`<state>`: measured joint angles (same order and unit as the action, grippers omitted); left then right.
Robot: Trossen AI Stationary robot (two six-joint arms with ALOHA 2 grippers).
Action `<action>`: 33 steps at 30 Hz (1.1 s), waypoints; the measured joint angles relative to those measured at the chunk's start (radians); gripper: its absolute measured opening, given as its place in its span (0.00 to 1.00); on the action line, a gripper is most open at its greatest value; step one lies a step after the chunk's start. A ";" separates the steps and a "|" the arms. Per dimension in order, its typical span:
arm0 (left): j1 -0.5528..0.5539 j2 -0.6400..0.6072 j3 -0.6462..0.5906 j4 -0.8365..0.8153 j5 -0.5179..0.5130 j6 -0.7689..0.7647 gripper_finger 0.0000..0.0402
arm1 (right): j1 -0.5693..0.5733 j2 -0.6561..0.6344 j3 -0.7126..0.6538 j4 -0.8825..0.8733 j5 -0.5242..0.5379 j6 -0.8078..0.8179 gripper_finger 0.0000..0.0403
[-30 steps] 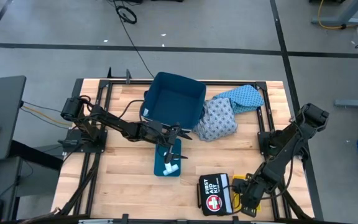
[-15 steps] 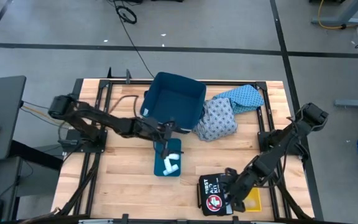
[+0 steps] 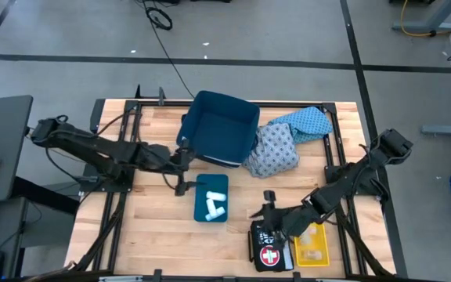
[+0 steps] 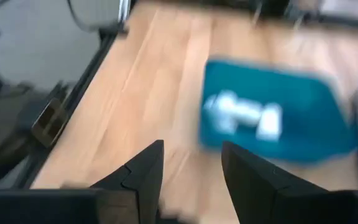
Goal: Pick & place medical supplies in basket/bin
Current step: Put the gray gown in the blue bin
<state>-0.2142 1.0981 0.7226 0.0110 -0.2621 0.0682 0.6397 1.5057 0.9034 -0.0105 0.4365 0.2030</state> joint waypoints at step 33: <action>-0.008 -0.587 -0.714 0.364 -0.078 -0.221 0.99 | -0.254 -0.002 -0.225 0.441 0.244 -0.398 0.58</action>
<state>-0.2226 0.5106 0.0090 0.3750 -0.3403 -0.1531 0.3856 1.5035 0.6785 0.4308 0.6803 -0.1950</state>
